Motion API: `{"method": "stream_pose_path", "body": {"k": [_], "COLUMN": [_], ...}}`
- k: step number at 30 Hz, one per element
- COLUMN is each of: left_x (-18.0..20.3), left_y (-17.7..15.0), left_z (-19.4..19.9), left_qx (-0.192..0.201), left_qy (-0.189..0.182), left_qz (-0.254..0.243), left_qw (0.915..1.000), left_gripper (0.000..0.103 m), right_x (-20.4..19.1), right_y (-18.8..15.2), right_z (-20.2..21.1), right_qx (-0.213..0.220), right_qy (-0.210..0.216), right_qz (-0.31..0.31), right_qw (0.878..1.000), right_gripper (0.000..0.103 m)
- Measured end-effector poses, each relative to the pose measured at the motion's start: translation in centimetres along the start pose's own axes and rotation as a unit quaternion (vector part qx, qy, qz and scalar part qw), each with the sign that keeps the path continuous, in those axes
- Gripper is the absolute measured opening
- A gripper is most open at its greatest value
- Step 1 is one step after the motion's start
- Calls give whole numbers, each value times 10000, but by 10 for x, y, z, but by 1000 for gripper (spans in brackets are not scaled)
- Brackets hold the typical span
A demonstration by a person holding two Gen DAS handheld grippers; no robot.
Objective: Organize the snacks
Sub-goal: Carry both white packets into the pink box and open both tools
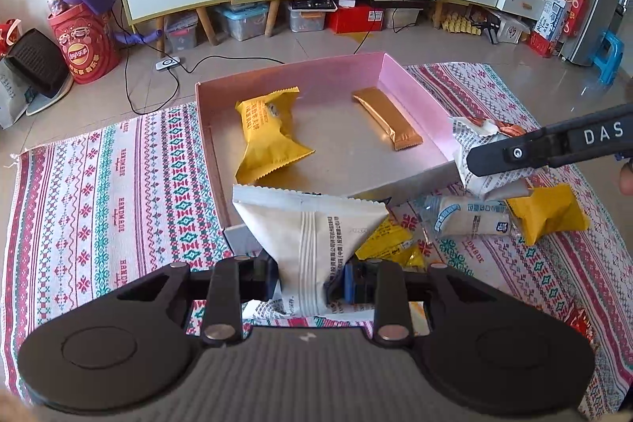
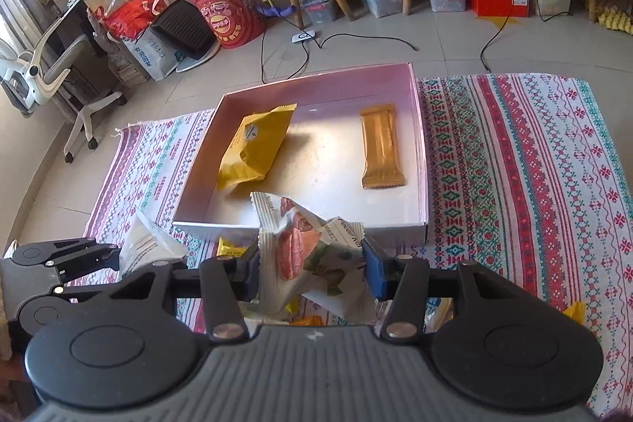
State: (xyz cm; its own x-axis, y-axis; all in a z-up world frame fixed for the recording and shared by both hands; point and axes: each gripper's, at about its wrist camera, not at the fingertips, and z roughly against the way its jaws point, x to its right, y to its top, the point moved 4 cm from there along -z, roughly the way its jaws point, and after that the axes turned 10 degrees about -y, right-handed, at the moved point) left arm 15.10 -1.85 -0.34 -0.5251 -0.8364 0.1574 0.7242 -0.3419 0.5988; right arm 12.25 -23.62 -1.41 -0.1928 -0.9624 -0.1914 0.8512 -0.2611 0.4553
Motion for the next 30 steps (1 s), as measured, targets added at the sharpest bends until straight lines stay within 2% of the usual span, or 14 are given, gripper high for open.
{"method": "stream_pose_path", "body": {"k": [7, 18, 30], "left_x": [6, 4, -2], "left_y": [27, 58, 74], "left_z": [-18, -55, -96], "left_qx": [137, 190, 91], "left_qy": [-53, -259, -171], "left_qz": [-48, 197, 332], "left_qw": [9999, 9993, 9993], "left_gripper": [36, 36, 36], "right_x": [8, 9, 10], "right_y": [25, 60, 83], "right_z": [-13, -49, -81], "right_qx": [54, 27, 60], "right_qy": [-7, -21, -197], "right_qz": [-170, -402, -469], "right_qw": [9998, 9992, 9987], "right_gripper": [47, 47, 47]}}
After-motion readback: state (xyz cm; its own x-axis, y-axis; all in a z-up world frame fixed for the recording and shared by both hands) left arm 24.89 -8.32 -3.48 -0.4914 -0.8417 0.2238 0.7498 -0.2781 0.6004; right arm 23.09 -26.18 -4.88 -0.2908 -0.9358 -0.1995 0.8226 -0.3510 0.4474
